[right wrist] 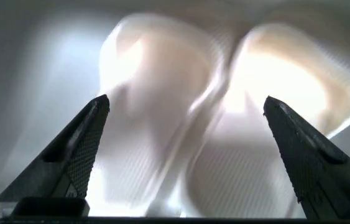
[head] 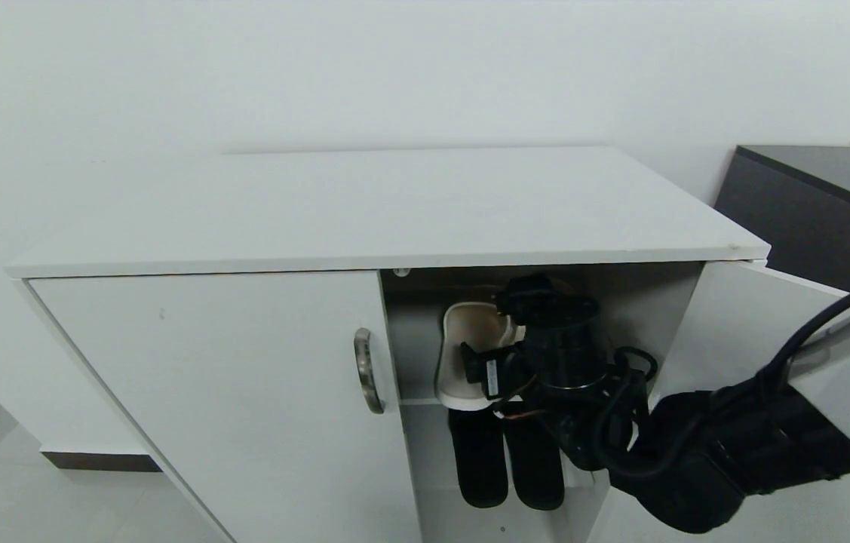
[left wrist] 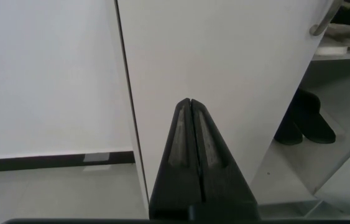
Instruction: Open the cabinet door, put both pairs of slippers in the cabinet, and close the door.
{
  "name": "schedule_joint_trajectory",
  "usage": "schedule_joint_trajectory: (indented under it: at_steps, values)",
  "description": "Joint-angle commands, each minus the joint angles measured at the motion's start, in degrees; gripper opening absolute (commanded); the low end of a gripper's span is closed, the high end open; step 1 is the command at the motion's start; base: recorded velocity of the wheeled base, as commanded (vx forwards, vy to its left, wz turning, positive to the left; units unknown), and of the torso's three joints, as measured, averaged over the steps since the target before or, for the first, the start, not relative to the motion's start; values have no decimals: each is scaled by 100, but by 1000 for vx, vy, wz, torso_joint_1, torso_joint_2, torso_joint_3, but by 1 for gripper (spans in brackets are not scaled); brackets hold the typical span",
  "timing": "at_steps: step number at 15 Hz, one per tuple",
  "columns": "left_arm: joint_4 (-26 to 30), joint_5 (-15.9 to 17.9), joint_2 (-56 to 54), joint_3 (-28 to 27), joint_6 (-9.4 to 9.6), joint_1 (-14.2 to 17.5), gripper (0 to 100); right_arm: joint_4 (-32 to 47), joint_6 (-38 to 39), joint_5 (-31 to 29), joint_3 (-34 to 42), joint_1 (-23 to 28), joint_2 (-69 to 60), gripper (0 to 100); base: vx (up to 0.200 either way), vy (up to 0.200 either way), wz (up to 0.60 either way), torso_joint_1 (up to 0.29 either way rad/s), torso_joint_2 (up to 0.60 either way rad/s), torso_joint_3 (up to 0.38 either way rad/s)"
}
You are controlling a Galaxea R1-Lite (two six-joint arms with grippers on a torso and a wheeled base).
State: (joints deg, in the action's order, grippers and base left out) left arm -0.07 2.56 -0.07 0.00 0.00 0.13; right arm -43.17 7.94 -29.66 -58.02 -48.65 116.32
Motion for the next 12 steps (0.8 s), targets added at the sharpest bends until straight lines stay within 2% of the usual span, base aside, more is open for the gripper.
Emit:
schedule_joint_trajectory:
  at_steps: [1,3,5,6,8,9,12]
  values:
    - [-1,-1,7,0,0,4,0,-8,-3,294,510,-48,-505,100,-200,0,0,2,7,-2]
    - [-1,-1,7,0,0,4,0,-8,6,593,669,-48,-637,100,-200,0,0,15,2,0]
    - [-1,-1,7,0,0,4,0,-16,41,602,669,-48,-628,100,-200,0,0,0,-5,0]
    - [-1,8,7,0,0,4,0,-16,59,611,677,-48,-637,0,-200,0,0,-2,2,7]
    - [-1,8,7,0,0,4,0,-95,33,619,774,-57,-716,0,-200,0,0,-2,5,5]
    - [-1,8,7,0,0,4,0,-175,24,813,932,-57,-751,0,-200,0,0,2,2,2]
    - [-1,8,7,0,0,4,0,-1036,-73,1823,1592,49,-813,0,-200,0,0,4,4,-1]
